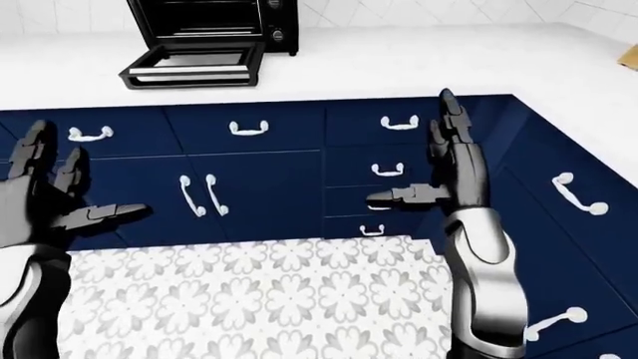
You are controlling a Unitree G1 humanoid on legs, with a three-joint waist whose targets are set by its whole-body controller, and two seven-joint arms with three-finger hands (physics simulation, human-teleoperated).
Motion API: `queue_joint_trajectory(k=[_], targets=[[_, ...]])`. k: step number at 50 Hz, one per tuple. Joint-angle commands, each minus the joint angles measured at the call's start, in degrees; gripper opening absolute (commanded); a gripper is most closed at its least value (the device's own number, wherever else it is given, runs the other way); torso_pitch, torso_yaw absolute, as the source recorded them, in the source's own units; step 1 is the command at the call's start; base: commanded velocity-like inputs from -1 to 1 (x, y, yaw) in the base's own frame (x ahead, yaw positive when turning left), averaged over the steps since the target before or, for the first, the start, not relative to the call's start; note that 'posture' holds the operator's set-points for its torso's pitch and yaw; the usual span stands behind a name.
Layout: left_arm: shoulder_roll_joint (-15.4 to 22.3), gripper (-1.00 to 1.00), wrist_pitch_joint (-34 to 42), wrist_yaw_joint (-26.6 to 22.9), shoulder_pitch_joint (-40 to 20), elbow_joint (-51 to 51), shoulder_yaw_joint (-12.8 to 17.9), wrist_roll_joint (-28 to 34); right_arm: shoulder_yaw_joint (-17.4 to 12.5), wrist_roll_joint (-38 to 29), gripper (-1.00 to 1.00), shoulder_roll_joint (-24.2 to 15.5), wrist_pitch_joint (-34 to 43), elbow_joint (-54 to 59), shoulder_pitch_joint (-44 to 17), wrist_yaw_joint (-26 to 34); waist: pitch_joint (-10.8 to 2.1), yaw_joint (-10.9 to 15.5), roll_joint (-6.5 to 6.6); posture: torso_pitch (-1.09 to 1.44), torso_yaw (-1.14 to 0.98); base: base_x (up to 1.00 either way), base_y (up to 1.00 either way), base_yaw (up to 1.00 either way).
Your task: Close the toaster oven door.
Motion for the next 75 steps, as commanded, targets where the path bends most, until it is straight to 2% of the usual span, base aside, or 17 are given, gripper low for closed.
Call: queue_joint_trajectory(k=[1, 9, 10, 12, 18, 23, 28, 36, 40, 41, 49, 53, 54, 56, 61, 65, 75], targets=[[1.23, 1.00, -0.81, 0.22, -1.49, -2.63, 1.32, -0.57, -0.98, 0.41, 1.00, -0.94, -0.35, -2.56, -1.65, -0.24, -1.15, 0.00, 0.12, 0.00, 0.00, 0.00, 0.00, 0.00], [4.02, 1.00, -3.31, -0.37, -0.91, 1.48, 5.42, -1.52, -1.38, 0.85, 1.00, -1.91, 1.40, -3.59, -2.95, -0.72, -0.92, -0.02, 0.22, 0.00, 0.00, 0.00, 0.01, 0.00], [4.42, 1.00, -3.34, -0.50, -0.60, 1.46, 6.14, -1.70, -1.24, 0.79, 1.00, -1.90, 1.45, -3.63, -3.02, -0.76, -2.09, -0.14, 0.55, 0.00, 0.00, 0.08, 0.10, 0.00], [5.02, 1.00, -4.13, -0.54, -0.56, 2.44, 6.84, -1.49, -1.36, 0.86, 1.00, -2.04, 1.85, -3.92, -3.22, -0.81, -0.49, -0.28, 0.51, 0.00, 0.00, 0.09, 0.11, 0.00], [5.35, 1.00, -4.38, -0.32, -0.49, 2.54, 6.95, -1.40, -1.33, 0.54, 1.00, -2.20, 1.13, -3.45, -3.26, -0.69, 0.42, -0.32, 3.22, 0.00, 0.00, 0.13, 0.14, 0.00], [5.27, 1.00, -4.62, -0.29, -0.39, 2.66, 6.82, -1.16, -1.40, 0.54, 1.00, -2.26, 1.99, -4.24, -3.44, -0.77, -0.11, -0.44, 1.77, 0.00, 0.00, 0.13, 0.16, 0.00], [5.16, 1.00, -4.52, -0.33, -0.55, 2.48, 6.48, -1.06, -1.39, 0.62, 1.00, -2.26, 2.45, -4.52, -3.67, -0.88, -0.27, -0.16, -2.82, 0.00, 0.00, 0.13, 0.16, 0.00], [5.34, 1.00, -4.59, -0.52, -0.65, 2.33, 6.57, -0.75, -1.40, 0.52, 1.00, -2.40, 2.30, -4.39, -3.64, -0.77, 0.05, -0.44, -0.36, 0.00, 0.00, 0.14, 0.11, 0.00], [5.15, 1.00, -4.60, -0.62, -0.33, 2.08, 6.63, -0.66, -1.52, 0.70, 1.00, -2.40, 2.80, -4.90, -3.70, -0.85, -0.67, -0.90, 4.74, 0.00, 0.00, 0.13, 0.12, 0.00], [5.15, 1.00, -4.60, -0.60, -0.36, 2.11, 6.68, -0.63, -1.57, 0.76, 1.00, -2.38, 2.82, -4.88, -3.69, -0.87, -0.97, -0.76, 4.82, 0.00, 0.00, 0.13, 0.12, 0.00], [5.20, 1.00, -4.49, -0.58, -0.38, 1.94, 6.92, -0.73, -1.50, 0.83, 1.00, -2.35, 2.90, -4.89, -3.66, -0.98, 0.28, -0.07, 0.52, 0.00, 0.00, 0.13, 0.16, 0.00], [5.25, 1.00, -4.61, -0.63, -0.51, 2.01, 6.71, -0.57, -1.41, 0.84, 1.00, -2.34, 3.12, -4.89, -3.83, -1.03, -0.36, 0.09, -3.80, 0.00, 0.00, 0.14, 0.17, 0.00], [5.21, 1.00, -4.58, -0.62, -0.48, 1.93, 6.66, -0.55, -1.42, 0.79, 1.00, -2.32, 3.00, -4.78, -3.78, -1.04, -0.27, -0.55, -1.68, 0.00, 0.00, 0.13, 0.18, 0.00], [5.26, 1.00, -4.45, -0.62, -0.54, 1.81, 6.77, -0.63, -1.41, 0.84, 1.00, -2.36, 3.21, -5.00, -3.89, -1.07, -0.57, -0.36, -2.84, 0.00, 0.00, 0.14, 0.18, 0.00], [5.23, 1.00, -4.23, -0.61, -0.61, 1.65, 6.68, -0.73, -1.63, 1.12, 1.00, -2.55, 3.90, -5.19, -4.20, -1.20, -0.09, -0.57, -0.49, 0.00, 0.00, 0.14, 0.17, 0.00], [5.23, 1.00, -4.28, -0.69, -0.46, 1.63, 6.83, -0.78, -1.64, 1.15, 1.00, -2.65, 4.04, -5.48, -4.01, -1.17, -1.11, -1.06, 5.25, 0.00, 0.00, 0.13, 0.17, 0.00], [4.98, 1.00, -4.67, -0.84, -0.16, 1.69, 6.77, -0.47, -1.54, 0.91, 1.00, -2.51, 3.30, -4.95, -3.76, -0.93, -0.04, 0.02, 0.39, 0.00, 0.00, 0.13, 0.16, 0.00]])
